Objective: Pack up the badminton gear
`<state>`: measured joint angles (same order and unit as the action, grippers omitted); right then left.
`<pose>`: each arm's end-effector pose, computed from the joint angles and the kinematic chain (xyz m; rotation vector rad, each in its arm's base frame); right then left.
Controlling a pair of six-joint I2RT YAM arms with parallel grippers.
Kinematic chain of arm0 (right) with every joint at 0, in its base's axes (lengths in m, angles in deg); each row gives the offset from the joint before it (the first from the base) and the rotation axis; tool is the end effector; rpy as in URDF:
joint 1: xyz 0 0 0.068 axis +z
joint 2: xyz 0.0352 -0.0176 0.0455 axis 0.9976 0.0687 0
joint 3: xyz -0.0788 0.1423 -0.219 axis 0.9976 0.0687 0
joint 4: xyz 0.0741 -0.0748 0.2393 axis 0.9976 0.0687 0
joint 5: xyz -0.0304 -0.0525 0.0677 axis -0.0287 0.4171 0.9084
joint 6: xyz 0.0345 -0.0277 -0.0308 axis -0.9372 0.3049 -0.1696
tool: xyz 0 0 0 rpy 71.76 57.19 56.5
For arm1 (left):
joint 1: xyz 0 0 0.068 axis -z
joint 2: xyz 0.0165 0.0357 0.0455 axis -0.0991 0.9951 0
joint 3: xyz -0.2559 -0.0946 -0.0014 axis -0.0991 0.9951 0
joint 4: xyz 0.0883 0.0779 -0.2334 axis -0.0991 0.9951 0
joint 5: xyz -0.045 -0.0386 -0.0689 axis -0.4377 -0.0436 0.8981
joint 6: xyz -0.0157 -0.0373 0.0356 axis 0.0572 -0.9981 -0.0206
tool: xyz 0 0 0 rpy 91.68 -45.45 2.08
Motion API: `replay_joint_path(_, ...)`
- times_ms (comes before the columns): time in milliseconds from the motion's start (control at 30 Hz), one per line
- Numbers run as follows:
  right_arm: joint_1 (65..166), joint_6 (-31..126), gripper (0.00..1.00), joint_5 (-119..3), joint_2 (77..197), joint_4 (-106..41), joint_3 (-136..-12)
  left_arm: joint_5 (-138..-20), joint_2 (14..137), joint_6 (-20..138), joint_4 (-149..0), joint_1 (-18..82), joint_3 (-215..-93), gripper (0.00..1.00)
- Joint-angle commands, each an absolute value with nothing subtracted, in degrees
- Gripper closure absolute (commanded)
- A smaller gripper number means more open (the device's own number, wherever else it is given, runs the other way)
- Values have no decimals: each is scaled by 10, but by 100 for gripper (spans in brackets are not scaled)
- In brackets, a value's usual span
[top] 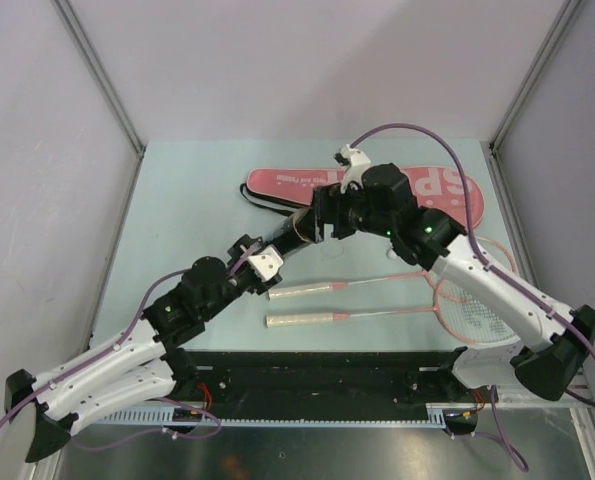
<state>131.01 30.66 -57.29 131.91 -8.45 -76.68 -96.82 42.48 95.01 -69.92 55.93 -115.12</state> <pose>0.2075 0.2148 0.3994 -0.4876 2.0130 0.9162 0.1212 -0.1366 0.2909 0.9748 1.4768 -0.1804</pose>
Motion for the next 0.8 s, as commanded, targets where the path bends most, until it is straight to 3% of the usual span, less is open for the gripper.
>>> replay_joint_path(0,1299,337,11,-604,1237,-71,-777,-937,413,949,-762,568,-1176,85)
replay_joint_path(233,1263,348,6,-661,1104,-90,-711,-940,417,948,-762,568,-1177,85)
replay_joint_path(333,1221,343,4,-751,1080,-89,-666,-940,417,948,-762,568,-1177,85)
replay_joint_path(600,987,326,8,-641,1161,-110,-542,-940,420,948,-761,568,-1177,85)
replay_joint_path(767,933,349,12,-645,1236,-154,-525,-936,424,946,-761,569,-1177,85)
